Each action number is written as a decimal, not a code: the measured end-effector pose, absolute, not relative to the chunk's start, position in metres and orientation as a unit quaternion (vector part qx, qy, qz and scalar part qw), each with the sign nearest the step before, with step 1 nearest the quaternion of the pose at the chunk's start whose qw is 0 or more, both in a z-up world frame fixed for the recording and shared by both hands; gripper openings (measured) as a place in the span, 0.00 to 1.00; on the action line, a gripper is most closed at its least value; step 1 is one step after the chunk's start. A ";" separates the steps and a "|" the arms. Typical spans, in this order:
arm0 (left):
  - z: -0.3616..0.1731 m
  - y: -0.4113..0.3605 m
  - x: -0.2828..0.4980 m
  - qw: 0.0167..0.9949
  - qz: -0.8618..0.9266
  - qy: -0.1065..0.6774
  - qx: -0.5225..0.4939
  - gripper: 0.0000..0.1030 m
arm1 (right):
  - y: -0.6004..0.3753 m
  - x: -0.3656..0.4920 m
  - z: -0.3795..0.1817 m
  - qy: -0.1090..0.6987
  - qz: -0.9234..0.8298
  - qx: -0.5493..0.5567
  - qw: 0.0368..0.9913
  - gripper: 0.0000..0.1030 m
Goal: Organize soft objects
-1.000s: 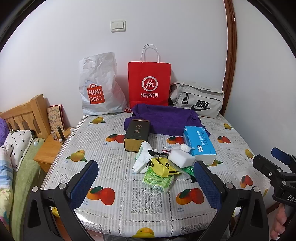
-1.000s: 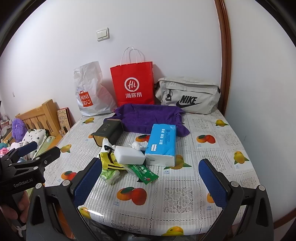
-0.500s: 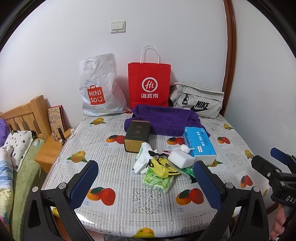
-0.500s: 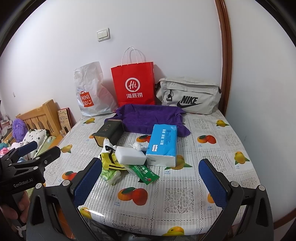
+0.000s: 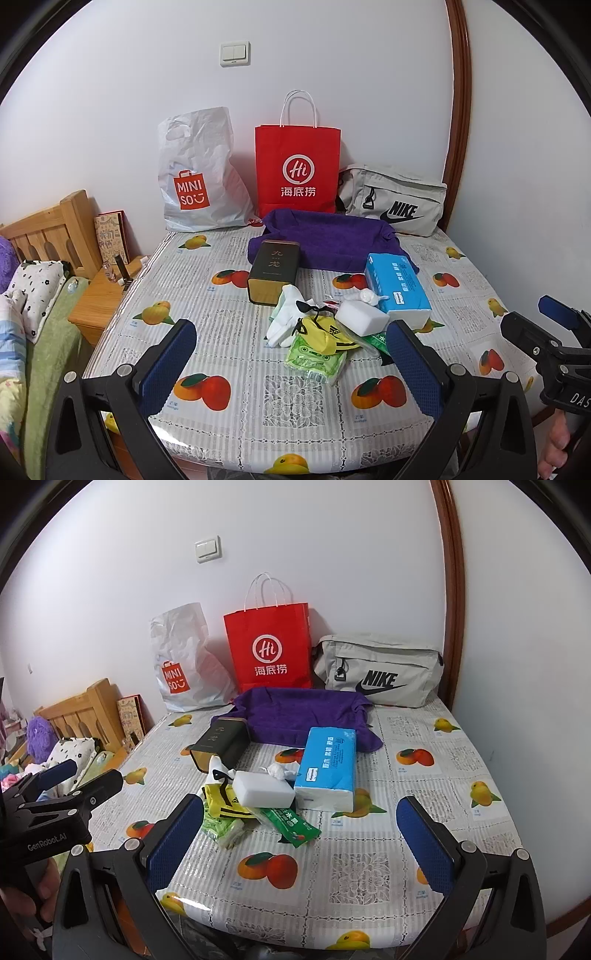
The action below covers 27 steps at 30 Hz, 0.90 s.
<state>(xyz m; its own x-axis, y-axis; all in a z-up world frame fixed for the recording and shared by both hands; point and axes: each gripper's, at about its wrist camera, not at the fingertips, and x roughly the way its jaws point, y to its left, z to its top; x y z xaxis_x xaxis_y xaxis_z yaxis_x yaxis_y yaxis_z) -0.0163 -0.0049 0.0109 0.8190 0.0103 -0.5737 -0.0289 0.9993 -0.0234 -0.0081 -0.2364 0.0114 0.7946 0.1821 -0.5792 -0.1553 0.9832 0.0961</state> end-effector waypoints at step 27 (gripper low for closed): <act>-0.045 0.014 0.038 0.933 -0.017 0.358 -0.030 1.00 | -0.248 0.030 -0.035 0.350 0.089 0.033 0.932 1.00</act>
<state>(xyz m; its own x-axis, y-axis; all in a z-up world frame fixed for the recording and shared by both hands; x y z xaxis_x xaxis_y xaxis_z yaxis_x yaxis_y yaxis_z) 0.0376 0.0145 -0.0449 0.7434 -0.0520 -0.6668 0.0096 0.9977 -0.0671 0.0297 -0.2483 -0.0351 0.7387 0.1891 -0.6470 -0.1431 0.9820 0.1236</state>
